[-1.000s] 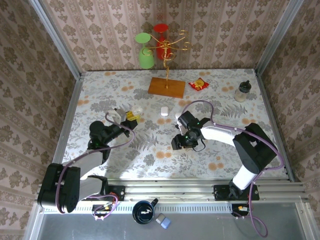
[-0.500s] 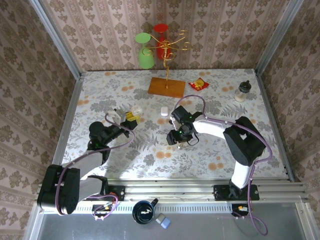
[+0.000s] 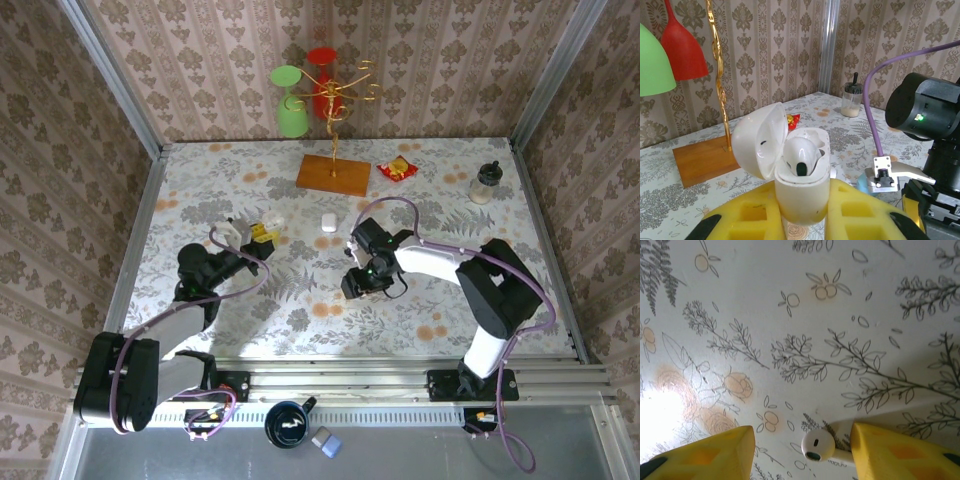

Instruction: Insert wireless bluetooth earbuds into charging case

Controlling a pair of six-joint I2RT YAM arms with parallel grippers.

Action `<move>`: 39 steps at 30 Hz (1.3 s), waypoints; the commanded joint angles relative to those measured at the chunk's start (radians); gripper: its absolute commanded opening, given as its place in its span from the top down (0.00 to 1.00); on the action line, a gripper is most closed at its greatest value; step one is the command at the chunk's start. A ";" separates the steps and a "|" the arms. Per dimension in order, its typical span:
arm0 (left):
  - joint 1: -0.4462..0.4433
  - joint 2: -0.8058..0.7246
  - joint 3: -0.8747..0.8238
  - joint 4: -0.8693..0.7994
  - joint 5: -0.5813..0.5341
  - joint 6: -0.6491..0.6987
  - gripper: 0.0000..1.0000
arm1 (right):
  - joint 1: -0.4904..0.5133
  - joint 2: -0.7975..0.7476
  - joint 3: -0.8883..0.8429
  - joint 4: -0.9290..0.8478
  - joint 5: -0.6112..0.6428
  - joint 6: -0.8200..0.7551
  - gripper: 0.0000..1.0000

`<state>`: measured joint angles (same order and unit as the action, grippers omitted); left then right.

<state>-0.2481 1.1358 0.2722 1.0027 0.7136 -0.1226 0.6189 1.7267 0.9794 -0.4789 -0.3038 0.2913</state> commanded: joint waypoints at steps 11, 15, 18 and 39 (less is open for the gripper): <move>-0.003 -0.003 -0.007 -0.006 -0.004 0.032 0.97 | 0.002 -0.087 -0.014 -0.131 -0.031 0.047 0.43; 0.000 -0.015 -0.008 -0.029 0.000 0.056 0.97 | 0.022 -0.071 0.077 -0.244 0.063 -0.018 0.42; 0.012 -0.030 -0.019 -0.045 -0.006 0.071 0.97 | 0.049 -0.021 0.168 -0.364 0.161 -0.080 0.42; 0.073 -0.062 -0.036 -0.141 0.018 0.122 0.96 | 0.122 0.374 0.635 -0.749 0.284 -0.202 0.57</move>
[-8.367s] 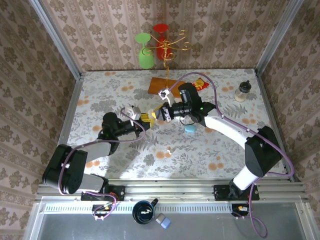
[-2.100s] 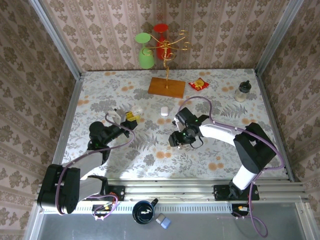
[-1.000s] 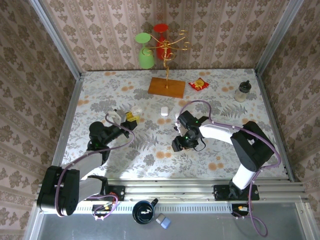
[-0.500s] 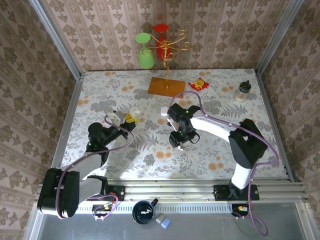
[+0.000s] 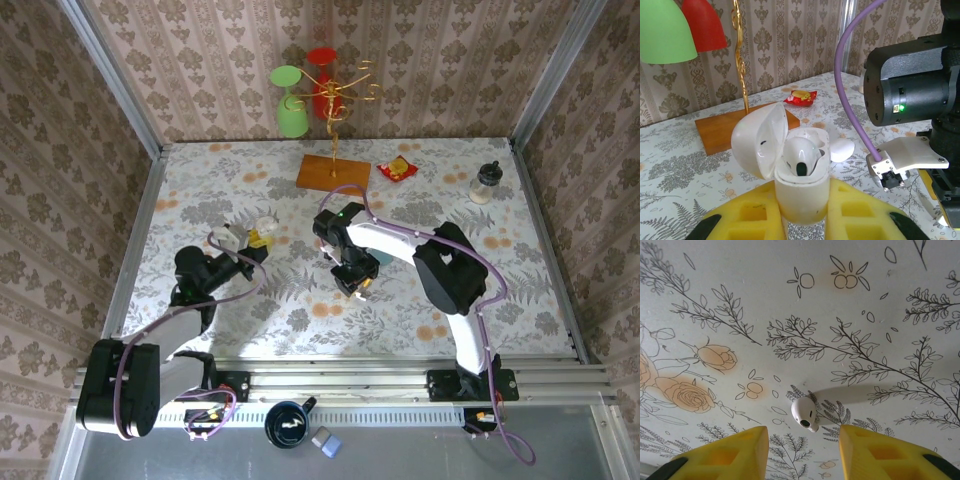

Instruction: Insert wireless bluetooth earbuds into charging case

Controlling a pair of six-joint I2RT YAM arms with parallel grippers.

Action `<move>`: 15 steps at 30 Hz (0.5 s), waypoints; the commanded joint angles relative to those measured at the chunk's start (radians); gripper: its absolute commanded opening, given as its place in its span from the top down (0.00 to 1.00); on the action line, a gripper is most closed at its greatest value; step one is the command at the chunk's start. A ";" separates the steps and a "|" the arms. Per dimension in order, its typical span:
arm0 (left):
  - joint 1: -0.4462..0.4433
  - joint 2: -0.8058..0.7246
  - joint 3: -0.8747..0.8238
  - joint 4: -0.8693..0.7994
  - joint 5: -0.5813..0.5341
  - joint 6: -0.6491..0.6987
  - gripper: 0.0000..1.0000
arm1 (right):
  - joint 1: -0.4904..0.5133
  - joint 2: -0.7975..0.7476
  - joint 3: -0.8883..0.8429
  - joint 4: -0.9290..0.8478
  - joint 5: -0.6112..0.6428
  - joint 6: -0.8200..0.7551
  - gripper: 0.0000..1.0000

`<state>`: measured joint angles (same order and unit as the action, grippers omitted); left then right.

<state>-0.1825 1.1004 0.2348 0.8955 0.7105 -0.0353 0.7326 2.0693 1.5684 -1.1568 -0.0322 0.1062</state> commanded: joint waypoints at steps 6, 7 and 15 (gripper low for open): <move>0.008 -0.049 -0.002 -0.049 0.013 0.046 0.96 | 0.008 0.082 0.067 -0.078 0.006 -0.023 0.61; 0.008 -0.050 -0.004 -0.048 0.008 0.046 0.96 | 0.008 0.088 0.065 -0.076 0.004 -0.022 0.62; 0.008 -0.046 -0.005 -0.044 0.013 0.042 0.96 | 0.008 0.107 0.041 -0.054 0.001 -0.021 0.66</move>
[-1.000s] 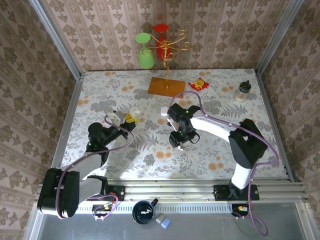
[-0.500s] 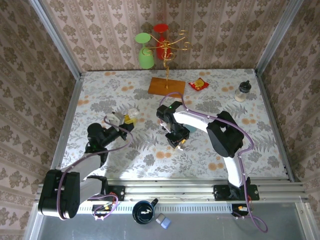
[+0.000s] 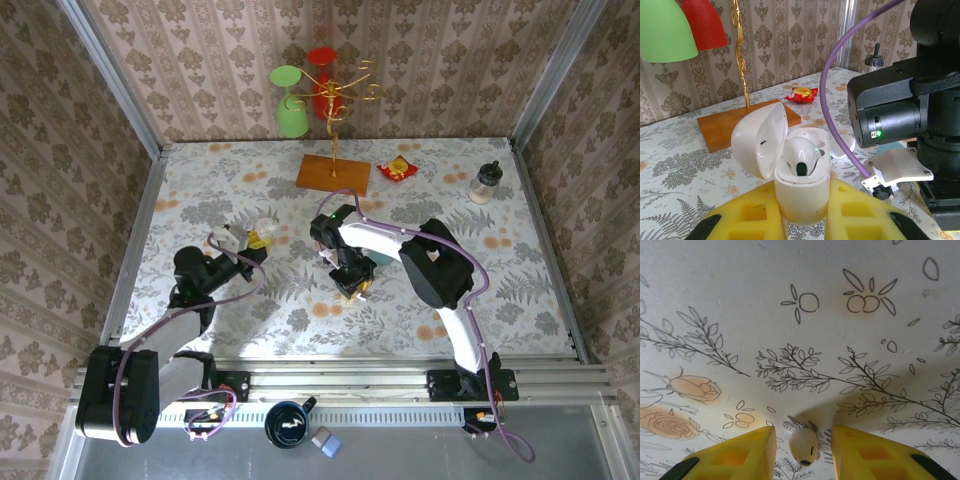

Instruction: Insert wireless bluetooth earbuds into charging case

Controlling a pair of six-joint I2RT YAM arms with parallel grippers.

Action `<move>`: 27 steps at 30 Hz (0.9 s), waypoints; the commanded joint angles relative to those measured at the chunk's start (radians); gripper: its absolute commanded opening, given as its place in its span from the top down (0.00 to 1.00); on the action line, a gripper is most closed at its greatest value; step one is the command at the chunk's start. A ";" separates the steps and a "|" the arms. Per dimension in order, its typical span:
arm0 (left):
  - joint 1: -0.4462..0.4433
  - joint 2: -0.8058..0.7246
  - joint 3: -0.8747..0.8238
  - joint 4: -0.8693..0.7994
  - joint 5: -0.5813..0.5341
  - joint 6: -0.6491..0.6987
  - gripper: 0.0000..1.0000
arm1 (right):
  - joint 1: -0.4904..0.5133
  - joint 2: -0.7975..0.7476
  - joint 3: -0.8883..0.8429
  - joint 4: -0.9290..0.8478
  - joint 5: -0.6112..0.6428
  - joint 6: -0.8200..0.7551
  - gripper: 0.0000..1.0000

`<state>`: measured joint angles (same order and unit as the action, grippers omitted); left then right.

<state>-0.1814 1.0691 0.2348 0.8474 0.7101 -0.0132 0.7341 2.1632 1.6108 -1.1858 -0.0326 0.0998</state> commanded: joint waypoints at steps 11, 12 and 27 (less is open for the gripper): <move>0.007 -0.014 -0.003 0.007 0.016 0.016 0.96 | 0.005 0.012 -0.028 -0.002 -0.001 -0.007 0.76; 0.007 -0.012 -0.003 0.007 0.015 0.017 0.96 | 0.003 0.009 -0.032 0.002 -0.001 -0.004 0.78; -0.001 0.010 -0.003 0.095 0.017 -0.037 0.96 | -0.060 -0.334 -0.250 0.451 -0.196 0.085 0.81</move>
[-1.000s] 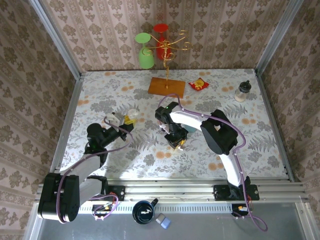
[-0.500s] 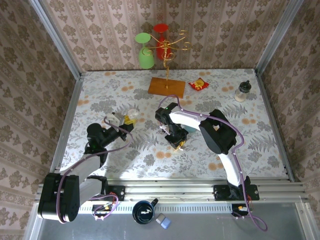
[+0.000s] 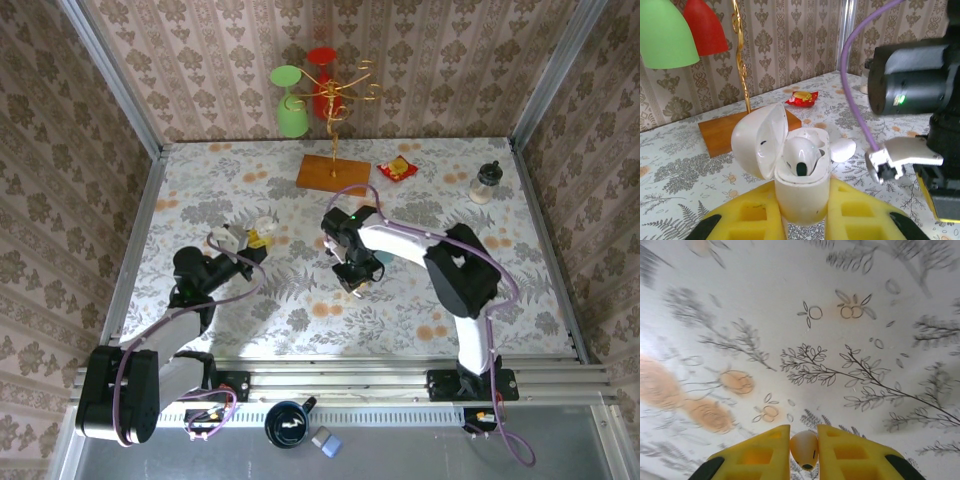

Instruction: Insert wireless bluetooth earbuds into charging case

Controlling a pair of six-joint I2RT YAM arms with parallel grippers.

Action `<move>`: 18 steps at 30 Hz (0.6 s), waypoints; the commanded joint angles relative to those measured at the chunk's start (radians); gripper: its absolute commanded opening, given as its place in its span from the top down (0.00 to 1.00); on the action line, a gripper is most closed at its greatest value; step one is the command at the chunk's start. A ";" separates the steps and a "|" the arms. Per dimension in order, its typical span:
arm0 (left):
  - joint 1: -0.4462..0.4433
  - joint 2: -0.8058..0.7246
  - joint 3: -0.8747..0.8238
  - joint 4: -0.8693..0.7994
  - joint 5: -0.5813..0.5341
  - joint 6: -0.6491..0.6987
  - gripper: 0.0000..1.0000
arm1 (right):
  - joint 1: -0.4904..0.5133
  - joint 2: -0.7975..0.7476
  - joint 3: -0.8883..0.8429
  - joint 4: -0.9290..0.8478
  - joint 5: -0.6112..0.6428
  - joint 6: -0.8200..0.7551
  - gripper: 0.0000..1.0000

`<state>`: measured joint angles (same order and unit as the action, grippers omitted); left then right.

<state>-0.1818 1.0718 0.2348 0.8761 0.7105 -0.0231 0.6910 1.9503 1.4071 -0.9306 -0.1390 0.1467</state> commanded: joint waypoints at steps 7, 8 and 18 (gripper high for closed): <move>-0.094 0.112 0.046 0.124 -0.006 -0.031 0.96 | -0.050 -0.371 -0.255 0.715 -0.188 0.134 0.82; -0.103 0.134 0.055 0.143 -0.006 -0.037 0.97 | -0.052 -0.396 -0.276 0.765 -0.193 0.144 0.82; -0.200 0.232 0.141 0.155 0.040 -0.019 0.98 | -0.072 -0.587 -0.405 1.114 -0.309 0.197 0.83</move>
<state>-0.3550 1.2972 0.3439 1.0012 0.7219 -0.0662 0.6231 1.4128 1.0172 0.0353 -0.3851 0.3199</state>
